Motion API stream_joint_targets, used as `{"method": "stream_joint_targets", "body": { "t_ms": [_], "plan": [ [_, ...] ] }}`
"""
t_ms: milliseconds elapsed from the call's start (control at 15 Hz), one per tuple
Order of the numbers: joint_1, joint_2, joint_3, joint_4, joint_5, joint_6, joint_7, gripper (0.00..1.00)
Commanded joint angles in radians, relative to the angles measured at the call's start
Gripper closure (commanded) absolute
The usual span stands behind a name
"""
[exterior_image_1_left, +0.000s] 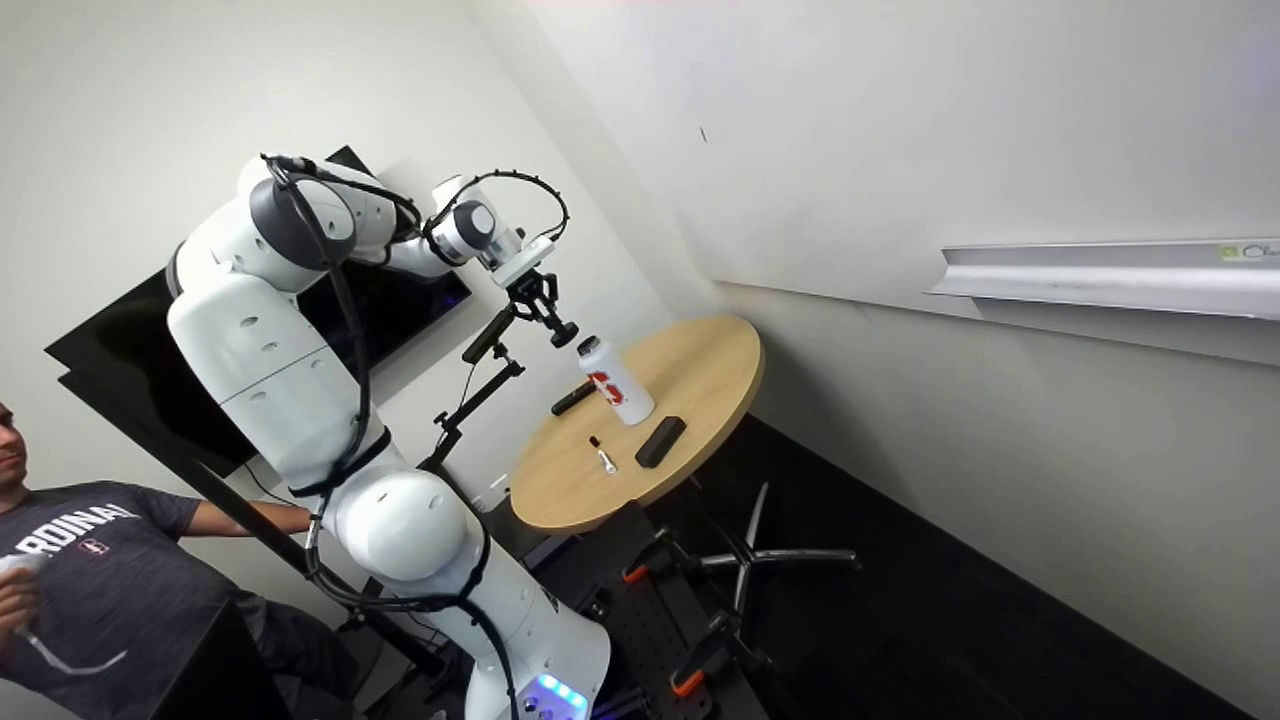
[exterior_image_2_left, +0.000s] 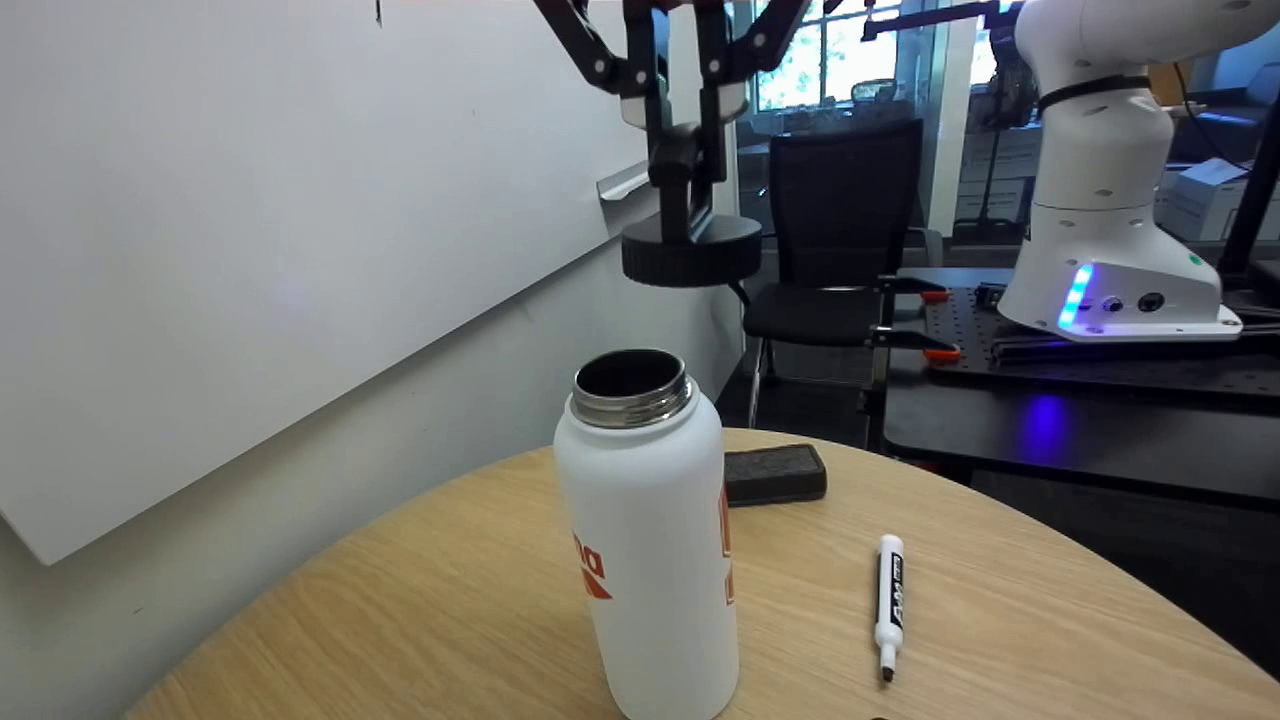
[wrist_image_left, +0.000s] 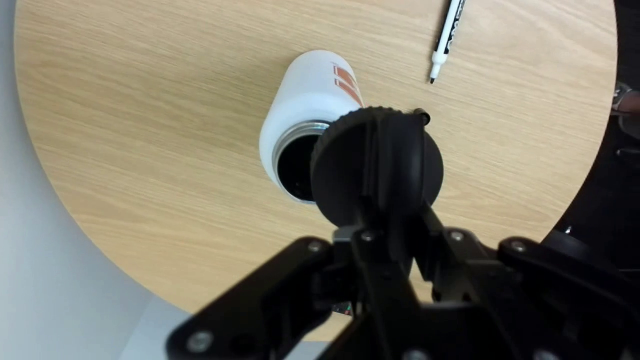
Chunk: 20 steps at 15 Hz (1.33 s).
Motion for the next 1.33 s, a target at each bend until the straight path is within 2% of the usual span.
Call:
{"method": "stream_joint_targets", "body": {
  "t_ms": [0, 133, 200, 867, 1267],
  "plan": [
    [0.006, 0.002, -0.004, 0.004, -0.001, -0.003, 0.000, 0.80],
    [0.005, 0.003, -0.004, 0.003, -0.001, -0.003, 0.000, 0.80],
    [0.005, 0.003, -0.004, 0.003, -0.001, -0.003, 0.000, 0.95],
    [0.033, 0.120, -0.009, 0.199, -0.042, -0.066, 0.003, 0.95],
    [0.040, 0.171, -0.026, 0.229, -0.069, -0.119, 0.028, 0.95]
  ]
}}
